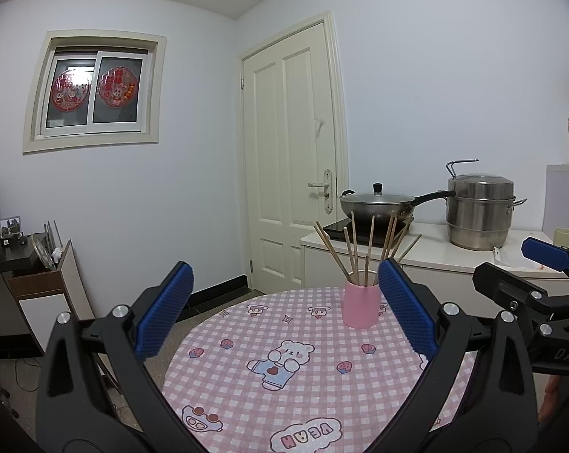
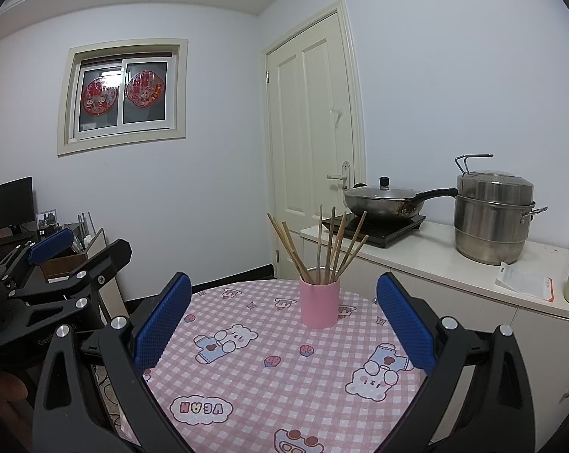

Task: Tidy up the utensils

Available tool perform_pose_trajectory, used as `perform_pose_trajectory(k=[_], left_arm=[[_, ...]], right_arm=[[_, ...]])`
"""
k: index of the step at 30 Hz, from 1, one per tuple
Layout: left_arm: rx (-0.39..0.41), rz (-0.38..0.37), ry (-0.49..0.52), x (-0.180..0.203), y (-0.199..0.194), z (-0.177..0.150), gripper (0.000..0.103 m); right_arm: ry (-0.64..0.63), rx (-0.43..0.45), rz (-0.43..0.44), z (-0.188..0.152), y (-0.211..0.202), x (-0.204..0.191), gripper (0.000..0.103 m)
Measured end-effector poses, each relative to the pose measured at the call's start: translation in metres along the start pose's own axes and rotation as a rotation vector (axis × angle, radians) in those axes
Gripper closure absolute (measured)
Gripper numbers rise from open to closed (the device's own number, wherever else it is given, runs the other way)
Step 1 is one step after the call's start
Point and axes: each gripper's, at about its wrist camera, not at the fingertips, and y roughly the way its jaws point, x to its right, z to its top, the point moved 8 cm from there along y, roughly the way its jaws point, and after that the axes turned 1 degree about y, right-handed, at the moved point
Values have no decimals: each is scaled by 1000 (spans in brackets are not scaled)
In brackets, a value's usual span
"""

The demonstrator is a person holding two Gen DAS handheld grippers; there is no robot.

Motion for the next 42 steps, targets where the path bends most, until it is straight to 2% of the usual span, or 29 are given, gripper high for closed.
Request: perform_pose_trajectory(k=[42], left_arm=[[-31, 3, 8, 1, 16, -9, 6]], right_arm=[[11, -29, -3, -4, 16, 6, 8]])
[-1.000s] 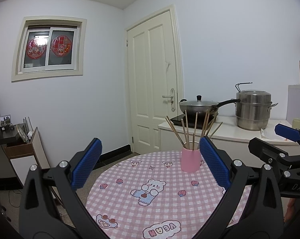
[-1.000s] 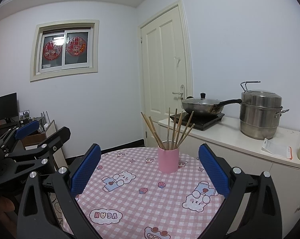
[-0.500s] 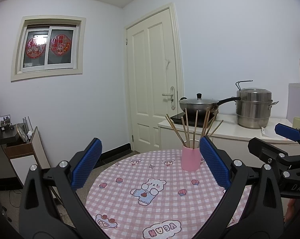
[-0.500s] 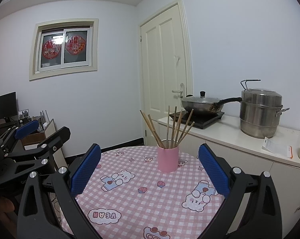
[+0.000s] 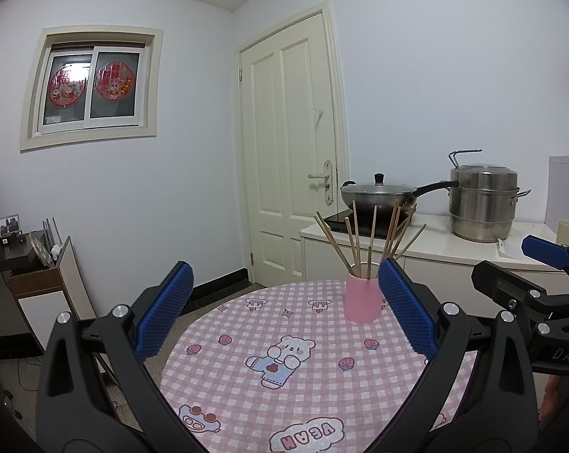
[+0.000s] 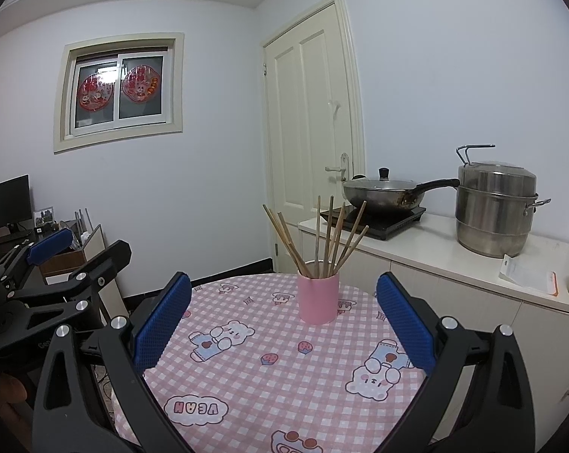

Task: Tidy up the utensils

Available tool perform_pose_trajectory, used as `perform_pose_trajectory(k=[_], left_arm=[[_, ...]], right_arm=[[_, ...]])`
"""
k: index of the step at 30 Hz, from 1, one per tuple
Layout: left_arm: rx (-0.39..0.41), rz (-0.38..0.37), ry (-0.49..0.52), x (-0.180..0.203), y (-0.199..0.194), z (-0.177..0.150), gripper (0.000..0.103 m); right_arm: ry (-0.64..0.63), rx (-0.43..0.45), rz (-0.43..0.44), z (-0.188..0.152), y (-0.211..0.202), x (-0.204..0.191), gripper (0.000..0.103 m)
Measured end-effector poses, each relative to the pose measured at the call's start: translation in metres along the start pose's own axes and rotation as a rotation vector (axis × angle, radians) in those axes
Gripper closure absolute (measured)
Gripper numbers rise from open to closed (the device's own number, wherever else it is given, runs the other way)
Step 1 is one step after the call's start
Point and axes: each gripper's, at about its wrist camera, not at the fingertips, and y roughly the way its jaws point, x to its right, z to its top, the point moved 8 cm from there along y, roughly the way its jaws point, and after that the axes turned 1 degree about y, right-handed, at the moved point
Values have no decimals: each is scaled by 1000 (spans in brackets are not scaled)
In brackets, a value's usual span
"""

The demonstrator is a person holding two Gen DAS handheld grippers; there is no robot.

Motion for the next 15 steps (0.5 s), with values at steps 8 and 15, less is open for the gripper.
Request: perform_pose_trajectory(k=[8, 15], left_arm=[[-15, 0, 0, 4, 9, -4, 6], [-48, 2, 4, 6, 23, -13, 6]], right_arm=[[5, -13, 0, -3, 6, 2, 8], [14, -38, -1, -9, 20, 7, 8]])
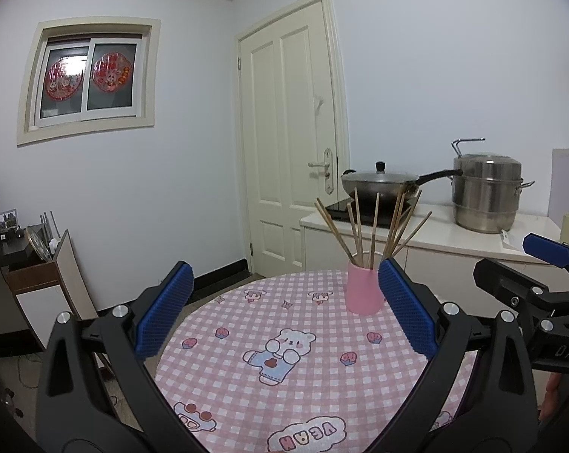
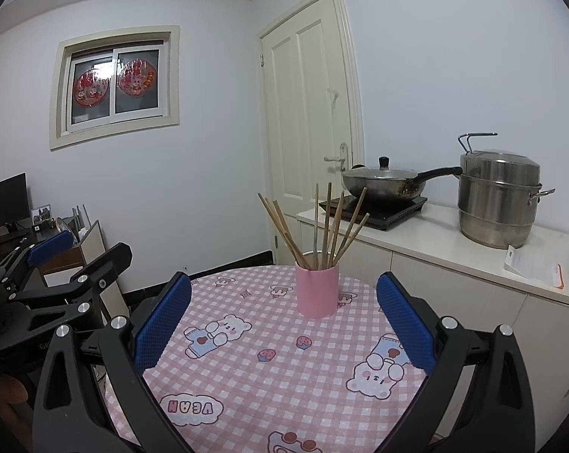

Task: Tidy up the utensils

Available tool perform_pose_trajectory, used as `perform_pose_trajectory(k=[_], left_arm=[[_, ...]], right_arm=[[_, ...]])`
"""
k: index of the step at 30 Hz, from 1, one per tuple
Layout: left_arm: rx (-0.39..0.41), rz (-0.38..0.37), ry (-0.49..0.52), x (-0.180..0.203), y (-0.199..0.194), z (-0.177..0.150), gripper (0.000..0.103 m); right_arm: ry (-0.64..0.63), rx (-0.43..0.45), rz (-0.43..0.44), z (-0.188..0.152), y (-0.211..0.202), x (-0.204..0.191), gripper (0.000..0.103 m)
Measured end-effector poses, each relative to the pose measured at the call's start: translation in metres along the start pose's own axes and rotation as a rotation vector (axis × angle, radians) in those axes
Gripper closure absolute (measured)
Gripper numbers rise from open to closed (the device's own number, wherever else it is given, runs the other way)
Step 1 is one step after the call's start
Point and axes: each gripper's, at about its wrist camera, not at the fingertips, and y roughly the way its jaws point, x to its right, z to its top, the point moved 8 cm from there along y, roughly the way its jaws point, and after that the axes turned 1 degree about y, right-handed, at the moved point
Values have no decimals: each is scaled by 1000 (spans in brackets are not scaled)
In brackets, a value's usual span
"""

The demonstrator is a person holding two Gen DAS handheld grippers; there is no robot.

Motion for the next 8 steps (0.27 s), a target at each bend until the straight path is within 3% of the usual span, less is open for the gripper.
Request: perform_pose_trajectory(k=[8], left_arm=[[-73, 5, 0, 1, 30, -18, 6]], right_arm=[[7, -56, 3, -14, 28, 6, 8]])
